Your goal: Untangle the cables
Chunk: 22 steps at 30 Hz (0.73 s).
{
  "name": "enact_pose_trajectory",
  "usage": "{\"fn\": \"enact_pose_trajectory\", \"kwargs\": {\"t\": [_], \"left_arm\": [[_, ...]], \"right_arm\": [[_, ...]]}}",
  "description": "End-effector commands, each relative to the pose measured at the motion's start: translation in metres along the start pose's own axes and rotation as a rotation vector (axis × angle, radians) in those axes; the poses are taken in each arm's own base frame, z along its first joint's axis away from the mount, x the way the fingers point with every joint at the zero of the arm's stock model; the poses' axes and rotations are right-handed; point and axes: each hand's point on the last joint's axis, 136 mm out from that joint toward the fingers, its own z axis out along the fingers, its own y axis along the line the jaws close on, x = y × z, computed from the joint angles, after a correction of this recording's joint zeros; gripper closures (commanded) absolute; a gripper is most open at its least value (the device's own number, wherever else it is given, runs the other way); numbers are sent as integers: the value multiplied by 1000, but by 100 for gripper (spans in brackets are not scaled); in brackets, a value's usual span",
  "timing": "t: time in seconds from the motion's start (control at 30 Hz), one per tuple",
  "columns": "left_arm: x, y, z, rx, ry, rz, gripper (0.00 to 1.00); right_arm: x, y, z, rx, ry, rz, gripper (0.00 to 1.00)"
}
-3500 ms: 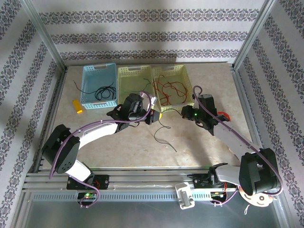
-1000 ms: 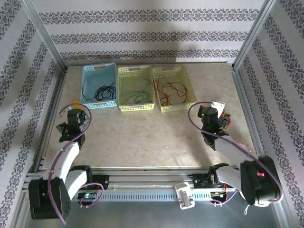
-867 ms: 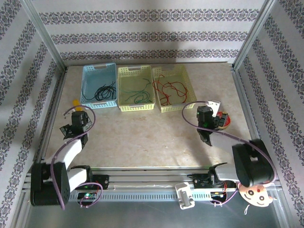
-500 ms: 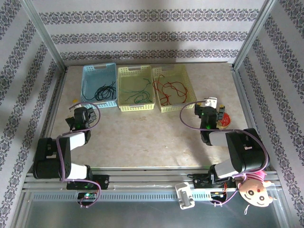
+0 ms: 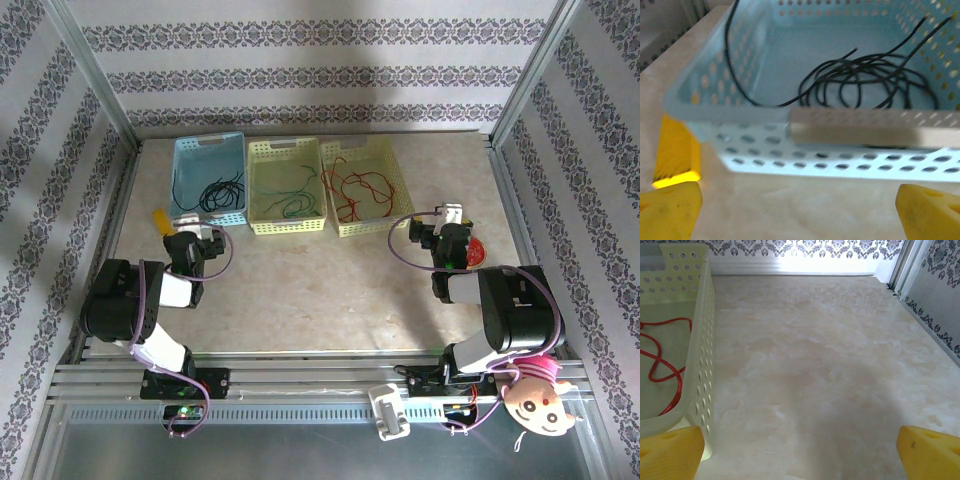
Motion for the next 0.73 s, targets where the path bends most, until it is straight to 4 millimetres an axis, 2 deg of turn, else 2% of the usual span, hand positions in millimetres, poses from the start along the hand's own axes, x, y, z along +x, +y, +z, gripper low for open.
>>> {"fn": "enact_pose_trajectory", "kwargs": {"t": [0.0,0.3,0.4,0.7], "left_arm": [[-22,-7,1,13,-66,30,1],[-21,-7,2,11,-68,36,1],[-21,-7,2,11,-70,36,1],[-22,-7,2,13,-68,34,1]], "right_arm": [[-14,8,2,-34,-42,19,2],[-13,8,2,-48,-38,22,2],[-13,18,3,-121,-28,11,2],[-13,19,4,-149,-25,25,2]]}}
